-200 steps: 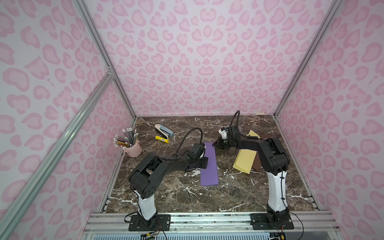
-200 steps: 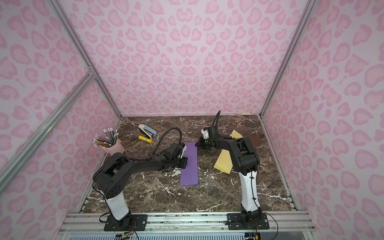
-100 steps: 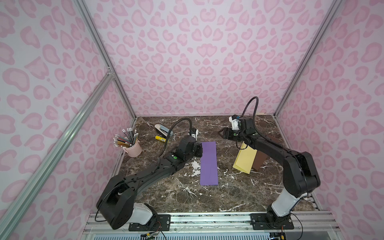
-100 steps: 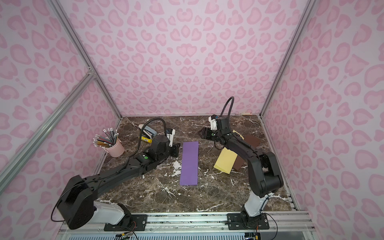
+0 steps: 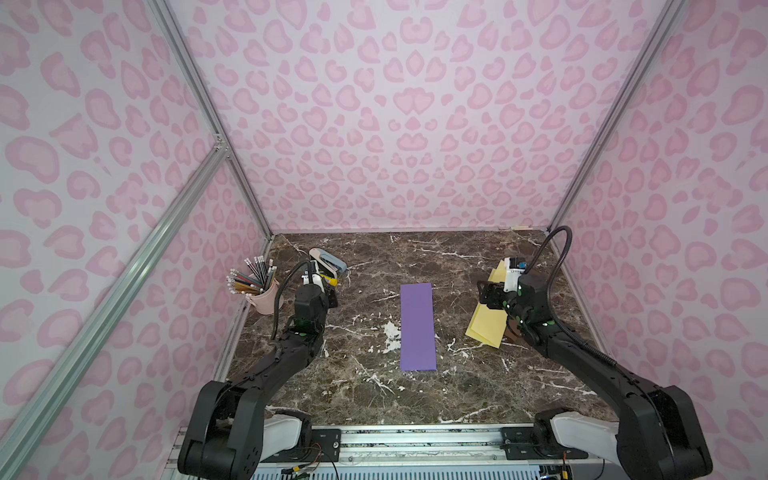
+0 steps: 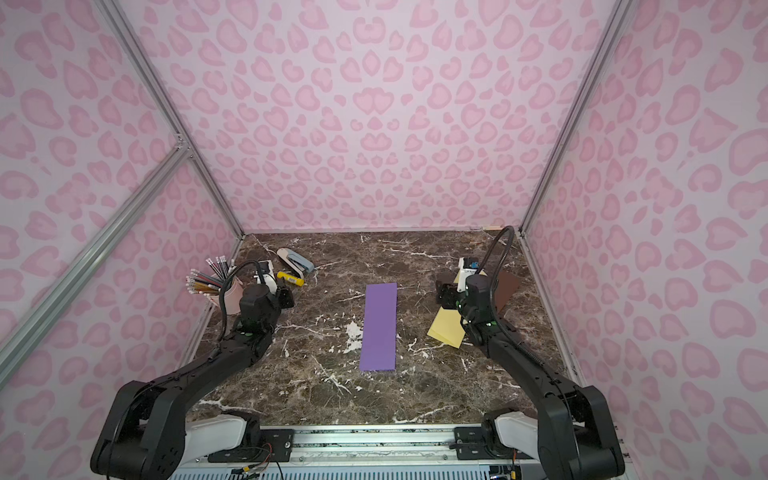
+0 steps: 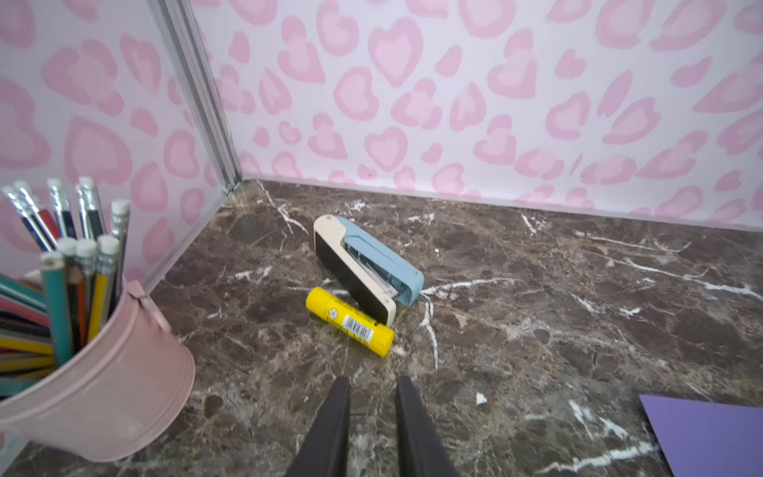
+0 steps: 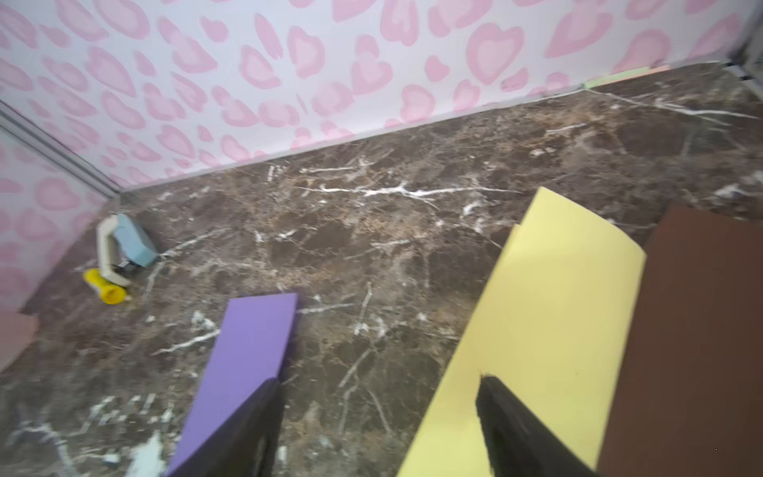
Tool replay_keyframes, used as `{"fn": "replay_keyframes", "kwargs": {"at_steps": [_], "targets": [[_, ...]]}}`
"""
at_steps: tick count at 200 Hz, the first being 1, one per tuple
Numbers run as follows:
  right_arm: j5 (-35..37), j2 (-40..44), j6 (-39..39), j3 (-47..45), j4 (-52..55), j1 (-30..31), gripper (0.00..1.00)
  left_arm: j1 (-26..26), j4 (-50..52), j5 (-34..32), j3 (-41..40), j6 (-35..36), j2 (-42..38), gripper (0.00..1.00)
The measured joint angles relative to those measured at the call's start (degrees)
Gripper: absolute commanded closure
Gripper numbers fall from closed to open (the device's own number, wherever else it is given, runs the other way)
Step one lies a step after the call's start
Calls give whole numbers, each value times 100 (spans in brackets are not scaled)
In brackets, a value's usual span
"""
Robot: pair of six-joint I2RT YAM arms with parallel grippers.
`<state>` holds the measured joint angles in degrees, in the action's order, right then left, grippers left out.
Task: Fold the rectangular paper in half along the long edge
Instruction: Reset both arms
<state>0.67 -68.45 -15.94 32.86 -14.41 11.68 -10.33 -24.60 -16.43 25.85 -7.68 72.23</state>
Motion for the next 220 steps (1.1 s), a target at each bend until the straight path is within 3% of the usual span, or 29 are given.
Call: {"fn": "replay_keyframes", "kwargs": {"at_steps": [22, 48, 53, 56, 114, 133, 158, 165, 168, 185, 193, 199, 220], "targets": [[584, -131, 173, -417, -601, -44, 20, 24, -1019, -297, -634, 192, -251, 67], [997, -479, 415, -761, -1217, -236, 19, 74, -2166, -691, -1327, 494, -7, 68], [1045, -498, 444, -789, -1355, -302, 4, 87, -2302, -708, -1327, 546, 98, 68], [1058, -505, 437, -809, -1436, -348, 1, 94, -2411, -719, -1322, 581, 168, 69], [1189, -1246, 1139, -1145, -3126, -739, 1, 372, -3718, -852, -1102, 610, 1311, 70], [1202, -1578, 1287, -1646, -3978, -804, 0, 398, -3823, -586, -896, 616, 1460, 70], [1180, -2048, 1421, -2369, -5123, -841, 0, 446, -4459, -282, -1239, 717, 1646, 67], [1145, -1985, 1447, -2402, -5241, -850, 0, 461, -4430, -201, -1298, 719, 1668, 64], [1123, -1969, 1447, -2409, -5333, -855, 0, 474, -4426, -153, -1311, 739, 1676, 57], [1008, -2046, 1445, -2479, -6113, -901, 0, 511, -4675, 35, -1320, 758, 1696, 39], [1010, -2076, 1445, -2485, -6201, -914, 0, 525, -4745, 68, -1322, 758, 1700, 23], [1019, -2079, 1443, -2461, -6214, -914, 0, 525, -4765, 107, -1322, 780, 1698, 1], [1185, -1998, 1375, -2162, -6054, -914, 0, 529, -4824, 164, -1322, 763, 1698, 4]]}}
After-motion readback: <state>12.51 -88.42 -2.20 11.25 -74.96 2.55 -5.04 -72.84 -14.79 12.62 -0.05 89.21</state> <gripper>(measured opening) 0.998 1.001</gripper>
